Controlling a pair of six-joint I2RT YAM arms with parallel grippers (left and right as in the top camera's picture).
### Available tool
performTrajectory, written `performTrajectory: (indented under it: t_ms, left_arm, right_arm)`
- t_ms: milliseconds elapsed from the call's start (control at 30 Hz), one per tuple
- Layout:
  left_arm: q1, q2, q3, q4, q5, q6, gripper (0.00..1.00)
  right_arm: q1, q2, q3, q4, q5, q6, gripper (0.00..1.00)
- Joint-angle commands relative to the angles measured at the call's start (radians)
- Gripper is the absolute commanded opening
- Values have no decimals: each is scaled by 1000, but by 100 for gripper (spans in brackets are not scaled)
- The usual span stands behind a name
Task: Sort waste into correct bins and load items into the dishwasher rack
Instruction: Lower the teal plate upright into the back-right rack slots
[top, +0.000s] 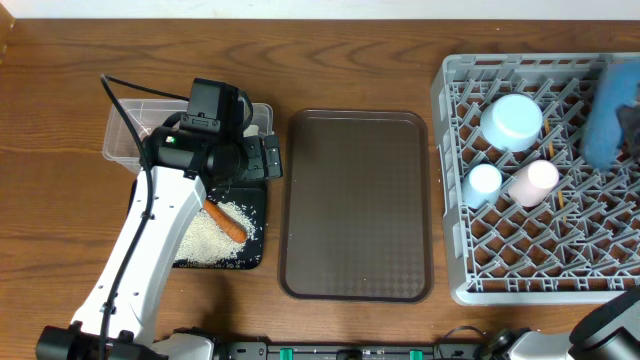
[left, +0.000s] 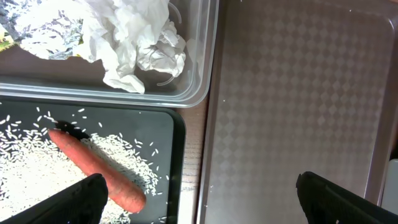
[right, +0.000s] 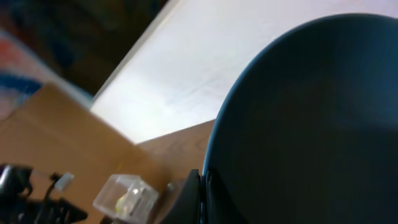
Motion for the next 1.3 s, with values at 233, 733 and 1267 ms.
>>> performTrajectory:
  t_ms: [233, 733, 1267]
  left_arm:
    - [4, 3, -8, -3, -9, 6, 100]
    - [4, 3, -8, -3, -9, 6, 100]
    - [4, 3, -8, -3, -9, 6, 100]
  right_arm:
    - [103, 3, -4, 62, -68, -27, 1]
    - [225, 57, -4, 73, -60, -124, 1]
    - [188, 219, -4, 132, -91, -61, 1]
